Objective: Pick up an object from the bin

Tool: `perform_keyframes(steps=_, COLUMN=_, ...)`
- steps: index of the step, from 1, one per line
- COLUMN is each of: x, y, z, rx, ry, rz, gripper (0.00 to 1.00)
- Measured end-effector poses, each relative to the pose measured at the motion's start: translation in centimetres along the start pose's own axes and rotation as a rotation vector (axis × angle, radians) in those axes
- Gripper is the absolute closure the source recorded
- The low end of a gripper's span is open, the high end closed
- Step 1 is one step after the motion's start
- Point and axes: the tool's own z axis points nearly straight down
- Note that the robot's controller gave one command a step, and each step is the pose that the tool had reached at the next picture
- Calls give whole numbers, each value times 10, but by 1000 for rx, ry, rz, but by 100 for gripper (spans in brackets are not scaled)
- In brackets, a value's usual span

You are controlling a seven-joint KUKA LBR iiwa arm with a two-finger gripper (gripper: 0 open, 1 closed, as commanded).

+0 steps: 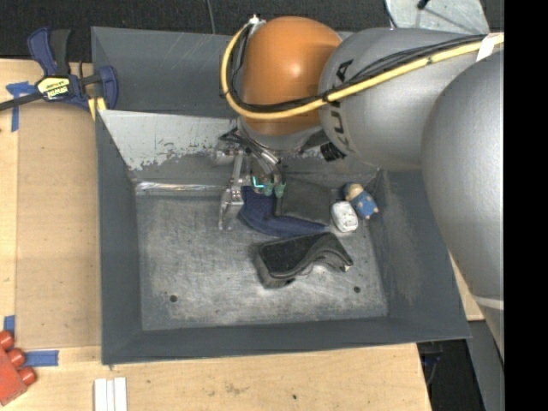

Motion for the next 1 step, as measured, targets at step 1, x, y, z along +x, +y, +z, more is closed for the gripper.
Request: perform_keyframes(steps=1, x=6, y=-60, z=57, rx=1, ry=-3, rz=229, gripper=0)
